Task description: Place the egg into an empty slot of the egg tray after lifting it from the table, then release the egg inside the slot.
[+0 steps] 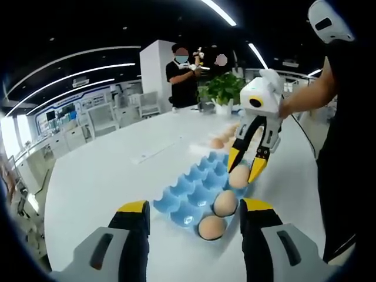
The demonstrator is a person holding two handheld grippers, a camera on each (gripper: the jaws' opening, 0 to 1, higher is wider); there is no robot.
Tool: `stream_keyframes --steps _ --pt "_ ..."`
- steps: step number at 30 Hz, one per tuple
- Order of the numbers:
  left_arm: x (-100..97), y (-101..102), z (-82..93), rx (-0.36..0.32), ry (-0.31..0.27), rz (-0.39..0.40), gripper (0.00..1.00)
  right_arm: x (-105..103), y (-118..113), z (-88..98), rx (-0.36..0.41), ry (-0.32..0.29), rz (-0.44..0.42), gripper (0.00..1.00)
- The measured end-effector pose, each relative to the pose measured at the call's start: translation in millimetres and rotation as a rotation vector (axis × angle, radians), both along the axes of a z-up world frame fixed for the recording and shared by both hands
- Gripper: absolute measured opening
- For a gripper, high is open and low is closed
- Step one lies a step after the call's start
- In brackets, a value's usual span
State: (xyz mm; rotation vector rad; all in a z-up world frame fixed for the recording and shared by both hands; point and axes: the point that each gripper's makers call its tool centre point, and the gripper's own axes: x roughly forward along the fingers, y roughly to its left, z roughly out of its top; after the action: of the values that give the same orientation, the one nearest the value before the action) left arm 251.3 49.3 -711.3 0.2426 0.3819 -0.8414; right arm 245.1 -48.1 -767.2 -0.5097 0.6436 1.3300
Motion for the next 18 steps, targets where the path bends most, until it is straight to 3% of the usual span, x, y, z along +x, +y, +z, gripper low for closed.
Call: stream_keyframes --steps 18 --pt "-0.6 2 0.4 -0.003 0.002 0.006 0.62 3 2 -18.0 -0.023 0.027 0.001 0.25"
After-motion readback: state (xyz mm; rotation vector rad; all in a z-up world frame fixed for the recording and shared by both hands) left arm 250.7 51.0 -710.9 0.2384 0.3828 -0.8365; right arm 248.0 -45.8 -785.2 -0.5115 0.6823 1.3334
